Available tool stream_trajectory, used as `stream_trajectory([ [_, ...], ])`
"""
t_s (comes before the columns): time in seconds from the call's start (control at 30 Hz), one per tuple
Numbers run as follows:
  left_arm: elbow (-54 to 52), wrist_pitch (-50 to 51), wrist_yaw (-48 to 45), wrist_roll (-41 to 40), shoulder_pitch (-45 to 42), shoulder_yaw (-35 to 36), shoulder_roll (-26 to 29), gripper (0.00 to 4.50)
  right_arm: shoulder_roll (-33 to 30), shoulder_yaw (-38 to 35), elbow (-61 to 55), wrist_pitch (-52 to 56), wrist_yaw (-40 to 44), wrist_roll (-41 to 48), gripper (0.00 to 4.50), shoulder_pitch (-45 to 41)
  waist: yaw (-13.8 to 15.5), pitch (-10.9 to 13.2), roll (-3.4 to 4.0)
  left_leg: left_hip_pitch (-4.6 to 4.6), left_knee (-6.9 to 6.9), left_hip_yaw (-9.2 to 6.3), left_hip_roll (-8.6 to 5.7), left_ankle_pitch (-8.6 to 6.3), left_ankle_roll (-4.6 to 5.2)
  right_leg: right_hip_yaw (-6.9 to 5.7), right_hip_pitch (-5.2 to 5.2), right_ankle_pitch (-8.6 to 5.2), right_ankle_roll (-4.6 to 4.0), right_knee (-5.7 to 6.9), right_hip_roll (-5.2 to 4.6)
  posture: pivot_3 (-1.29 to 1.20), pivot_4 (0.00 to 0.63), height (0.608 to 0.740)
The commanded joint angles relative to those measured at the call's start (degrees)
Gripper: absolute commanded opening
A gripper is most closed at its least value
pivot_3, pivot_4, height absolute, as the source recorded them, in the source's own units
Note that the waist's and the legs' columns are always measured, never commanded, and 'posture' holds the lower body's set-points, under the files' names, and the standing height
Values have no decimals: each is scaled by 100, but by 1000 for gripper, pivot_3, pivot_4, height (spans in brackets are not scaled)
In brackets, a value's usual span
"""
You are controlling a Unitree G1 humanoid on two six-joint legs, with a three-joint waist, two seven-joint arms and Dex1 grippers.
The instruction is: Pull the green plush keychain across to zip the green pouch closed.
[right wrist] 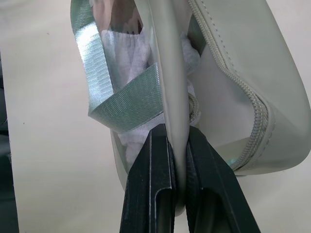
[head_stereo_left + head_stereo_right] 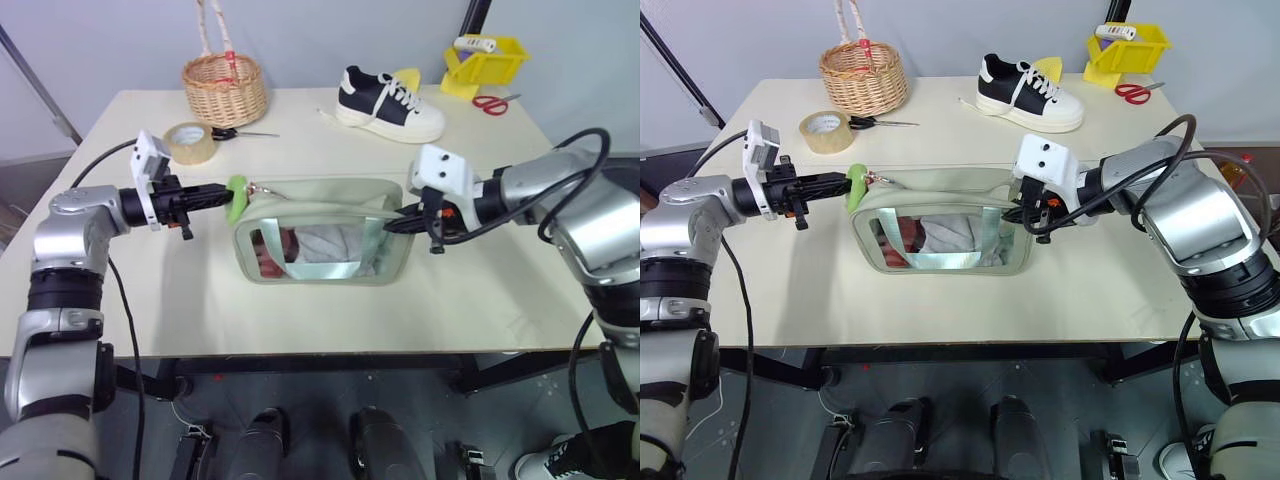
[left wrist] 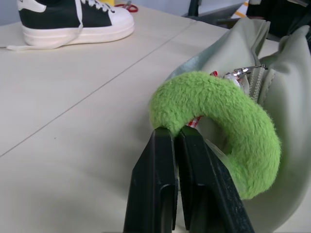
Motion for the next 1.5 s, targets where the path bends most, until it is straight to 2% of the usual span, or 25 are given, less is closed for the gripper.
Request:
stream_trajectory([
  [0.03,-302,509,-313,-203,-189,90,363,20,-7,-259,-150,40,-88,40,0,-126,-16,0,0,0,-1,0,0,0,0,0,-1,0,0,0,0,0,150,695],
  [0.13,-770,1393,-468,-683,-446,222,489,20,16,-255,-148,74,-128,69,0,-120,-8,1,-1,-1,-4,0,1,0,0,0,-4,0,0,0,3,0,150,695],
  [0.23,-1219,1882,-358,-974,-657,189,322,20,80,-216,-113,57,-160,61,0,-127,10,1,-1,-2,0,-4,4,0,0,-4,2,-1,1,-1,-1,0,150,695],
  [0.4,-1549,1927,-88,-775,-747,-279,-118,20,162,-177,-27,15,-195,2,0,-166,0,0,-1,8,3,-3,1,0,0,-3,13,-1,1,-1,-4,0,150,695],
  [0.5,-1340,1732,144,-429,-841,-613,-371,20,188,-181,-5,37,-231,-13,0,-179,-7,1,-1,7,3,-3,-2,0,0,-3,11,-1,1,0,0,0,150,695],
  [0.6,-1055,1814,332,-290,-1045,-677,-475,875,193,-191,-26,82,-243,-5,0,-187,-8,1,-1,6,3,-3,-4,0,0,-3,8,0,1,0,2,0,150,695],
  [0.8,-825,1639,494,-238,-1225,-377,-357,3903,178,-262,-101,214,-300,52,0,-147,-8,1,-1,6,2,-3,-4,0,0,-3,8,0,1,1,2,0,150,695],
  [0.83,-817,1636,521,-274,-1244,-281,-307,4296,177,-268,-111,228,-310,61,0,-130,-10,1,-1,6,2,-3,-3,0,0,-3,8,0,1,1,2,0,150,695],
  [1.07,-741,1579,320,-379,-1069,149,442,4296,177,-270,-129,283,-344,78,0,-66,-7,1,-1,5,-1,-2,-2,0,0,-2,4,0,1,0,2,0,150,695],
  [1.23,-1734,1705,-711,-924,-71,255,942,4296,183,-266,-137,290,-352,81,0,-57,-5,1,-1,5,-1,-2,4,0,-1,-1,7,-1,1,-2,-4,0,150,695],
  [1.33,-2094,1531,-793,-903,389,183,978,4296,206,-261,-121,285,-356,81,0,-68,-1,1,-1,5,0,-2,7,0,-1,0,7,-1,0,-3,-4,0,150,695],
  [1.5,-1967,1138,-316,-505,480,-38,702,4296,204,-266,-125,281,-336,98,0,-72,15,1,-1,6,5,-5,4,0,-1,-3,12,0,-1,-3,-5,0,150,695],
])
